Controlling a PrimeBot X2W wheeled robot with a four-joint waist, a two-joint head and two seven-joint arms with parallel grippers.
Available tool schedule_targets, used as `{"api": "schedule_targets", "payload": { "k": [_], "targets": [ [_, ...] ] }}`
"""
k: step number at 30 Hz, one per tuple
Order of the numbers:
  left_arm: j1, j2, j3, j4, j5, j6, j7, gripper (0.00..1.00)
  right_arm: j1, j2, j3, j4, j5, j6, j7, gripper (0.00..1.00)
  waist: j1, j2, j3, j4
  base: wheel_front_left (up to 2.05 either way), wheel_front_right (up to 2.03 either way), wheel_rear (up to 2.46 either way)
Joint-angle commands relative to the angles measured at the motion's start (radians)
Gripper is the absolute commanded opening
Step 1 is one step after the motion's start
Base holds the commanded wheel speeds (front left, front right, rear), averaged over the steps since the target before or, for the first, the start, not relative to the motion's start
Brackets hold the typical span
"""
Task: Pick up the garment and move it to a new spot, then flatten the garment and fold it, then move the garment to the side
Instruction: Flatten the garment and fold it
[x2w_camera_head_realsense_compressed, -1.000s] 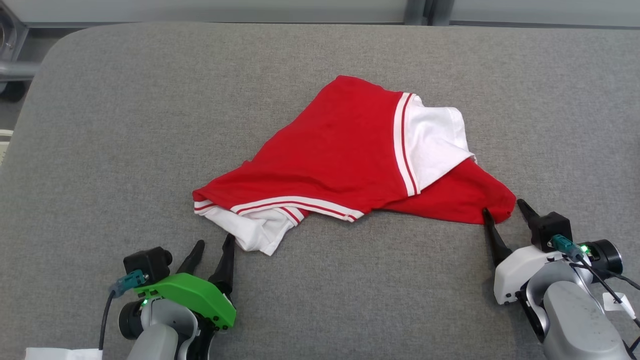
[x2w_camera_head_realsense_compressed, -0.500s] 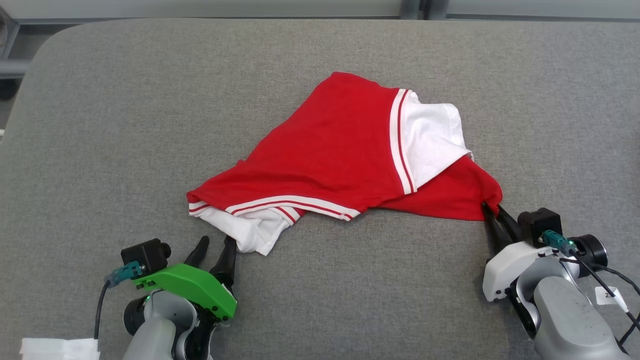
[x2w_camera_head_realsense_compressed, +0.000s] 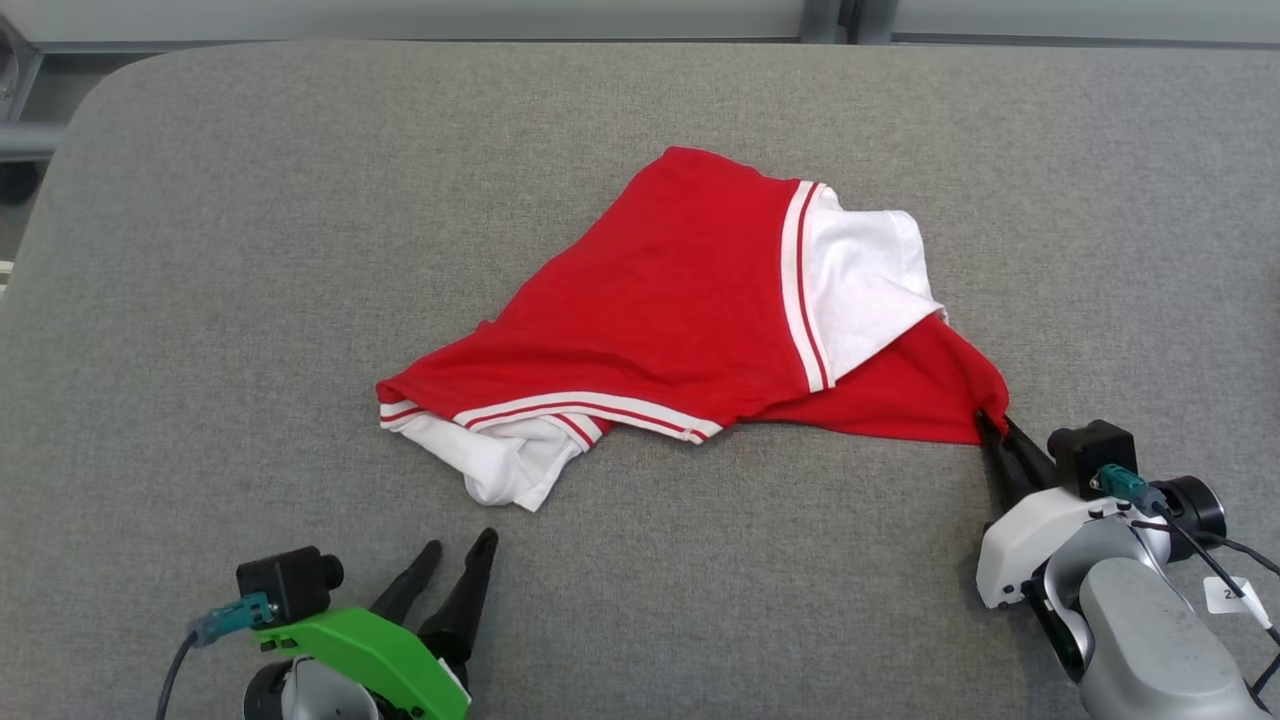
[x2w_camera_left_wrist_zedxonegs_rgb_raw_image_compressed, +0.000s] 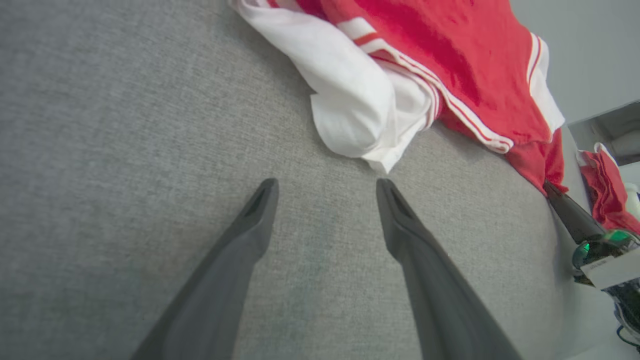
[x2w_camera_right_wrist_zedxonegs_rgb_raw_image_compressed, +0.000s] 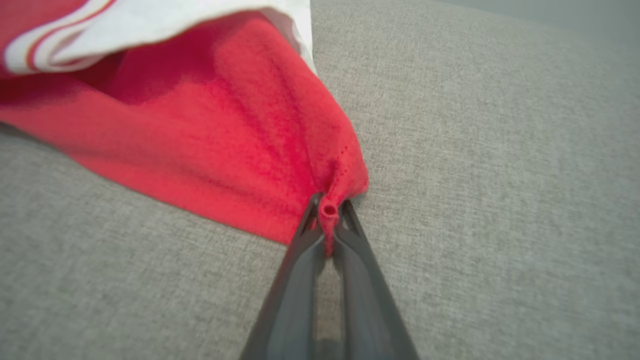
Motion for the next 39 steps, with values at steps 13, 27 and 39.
{"api": "schedule_targets", "payload": {
  "k": [13,27,39],
  "targets": [
    [-0.1,0.043,-0.07,0.03,0.055,-0.013,-0.011,1.0,0.022,-0.017,0.027,0.036,0.031,-0.003,0.014,0.0,0.0,0.0,-0.004,-0.023,0.0,0.0,0.0],
    [-0.229,0.04,-0.155,0.162,0.012,-0.019,-0.045,0.0,0.029,-0.007,0.037,0.019,0.059,-0.004,0.016,0.0,0.0,0.0,0.003,-0.028,0.0,0.0,0.0],
    [-0.315,0.263,0.012,-0.541,-0.402,0.041,0.261,0.0,-0.151,-0.153,0.034,-0.623,0.825,-0.002,0.324,0.0,0.0,0.0,-0.067,-0.053,0.0,0.0,0.0]
  ]
}}
